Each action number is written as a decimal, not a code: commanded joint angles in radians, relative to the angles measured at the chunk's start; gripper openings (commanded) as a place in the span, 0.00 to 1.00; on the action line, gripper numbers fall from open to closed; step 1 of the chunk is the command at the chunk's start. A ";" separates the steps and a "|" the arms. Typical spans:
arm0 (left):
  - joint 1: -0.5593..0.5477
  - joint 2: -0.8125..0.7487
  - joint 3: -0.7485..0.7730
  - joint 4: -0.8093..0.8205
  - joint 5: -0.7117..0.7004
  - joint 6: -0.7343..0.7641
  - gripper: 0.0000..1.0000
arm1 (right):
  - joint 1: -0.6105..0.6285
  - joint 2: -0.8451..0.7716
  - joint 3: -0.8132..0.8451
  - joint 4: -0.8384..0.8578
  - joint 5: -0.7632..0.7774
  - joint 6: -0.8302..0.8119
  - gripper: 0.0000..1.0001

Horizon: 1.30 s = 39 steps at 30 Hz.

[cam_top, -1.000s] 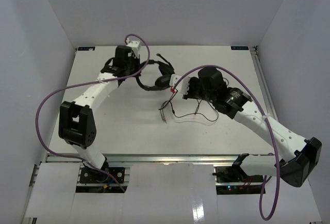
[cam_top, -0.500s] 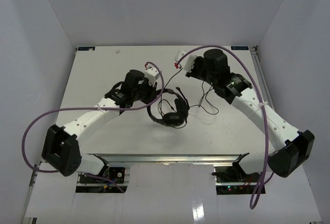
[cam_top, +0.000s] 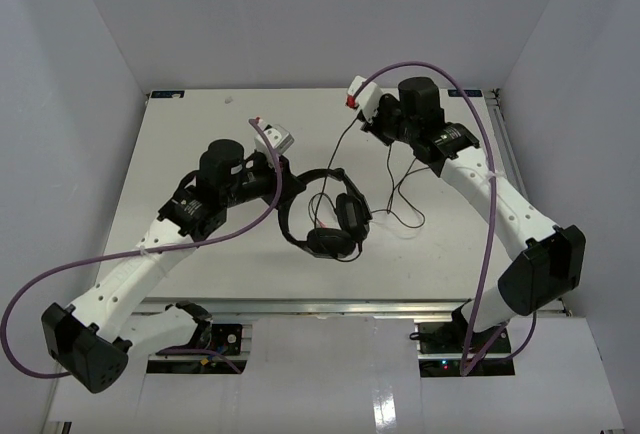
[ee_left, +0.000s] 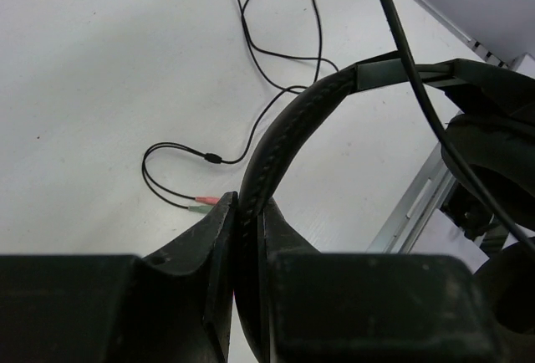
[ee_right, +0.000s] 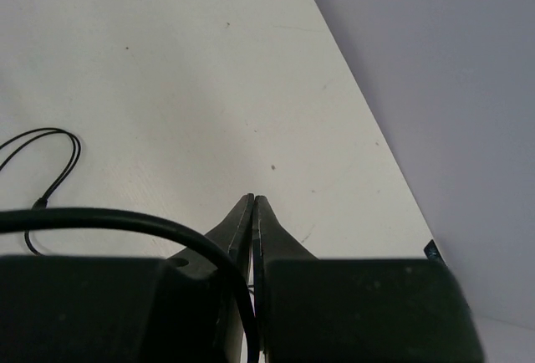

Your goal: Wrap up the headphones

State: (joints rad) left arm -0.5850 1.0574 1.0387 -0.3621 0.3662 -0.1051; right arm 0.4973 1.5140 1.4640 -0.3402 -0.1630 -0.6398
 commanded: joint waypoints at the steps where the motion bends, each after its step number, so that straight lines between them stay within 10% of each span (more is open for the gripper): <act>1: -0.003 -0.087 0.063 -0.002 0.051 -0.053 0.00 | -0.077 0.055 0.033 0.014 -0.133 0.113 0.08; 10: -0.003 -0.068 0.282 0.016 -0.004 -0.112 0.00 | -0.132 0.064 -0.127 0.031 -0.300 0.207 0.08; 20: -0.003 0.068 0.364 0.275 0.009 -0.327 0.00 | -0.128 0.031 -0.175 0.149 -0.820 0.361 0.08; 39: 0.011 0.397 0.795 0.344 -0.495 -0.386 0.00 | 0.069 0.016 -0.420 1.289 -1.183 1.304 0.14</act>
State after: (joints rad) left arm -0.5850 1.4664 1.7508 -0.0436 0.0483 -0.5107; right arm 0.5675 1.5542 1.1029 0.5295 -1.2835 0.3762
